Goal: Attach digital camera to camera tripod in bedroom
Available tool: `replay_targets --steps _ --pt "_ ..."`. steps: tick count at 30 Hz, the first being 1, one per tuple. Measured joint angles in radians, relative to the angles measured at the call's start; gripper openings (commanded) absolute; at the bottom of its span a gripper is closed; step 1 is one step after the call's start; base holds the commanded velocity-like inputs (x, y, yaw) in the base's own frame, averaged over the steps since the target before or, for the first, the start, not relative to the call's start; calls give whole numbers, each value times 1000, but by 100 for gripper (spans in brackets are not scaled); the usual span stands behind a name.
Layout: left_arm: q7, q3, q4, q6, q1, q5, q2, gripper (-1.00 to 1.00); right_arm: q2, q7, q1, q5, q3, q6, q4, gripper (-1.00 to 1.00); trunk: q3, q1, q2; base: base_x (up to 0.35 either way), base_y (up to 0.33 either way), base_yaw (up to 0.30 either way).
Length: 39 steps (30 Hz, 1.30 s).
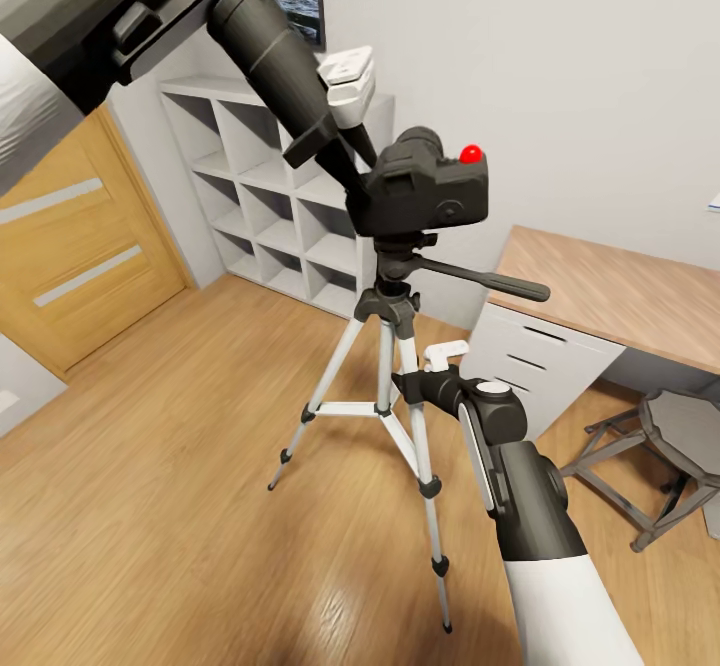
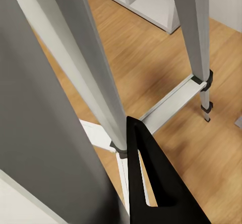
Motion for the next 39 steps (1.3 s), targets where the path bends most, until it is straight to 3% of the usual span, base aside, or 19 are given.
replay_targets --steps 8,12,20,23,39 --pt "2 9 -65 79 0 0 92 -100 0 0 0 0 0 0 0 -100 0 0 0 0 0 0" --pt "3 14 -78 91 0 0 117 -100 0 0 0 0 0 0 -1 -100 0 0 0 0 0 0" --pt "18 17 -79 132 0 -3 123 -100 0 0 0 0 0 1 -1 -100 0 0 0 0 0 0" --pt "50 18 -74 157 0 -4 122 -100 0 0 0 0 0 0 -1 -100 0 0 0 0 0 0" --pt "146 13 -20 164 0 -1 102 -100 0 2 0 1 0 0 -1 -100 0 0 0 0 0 0"
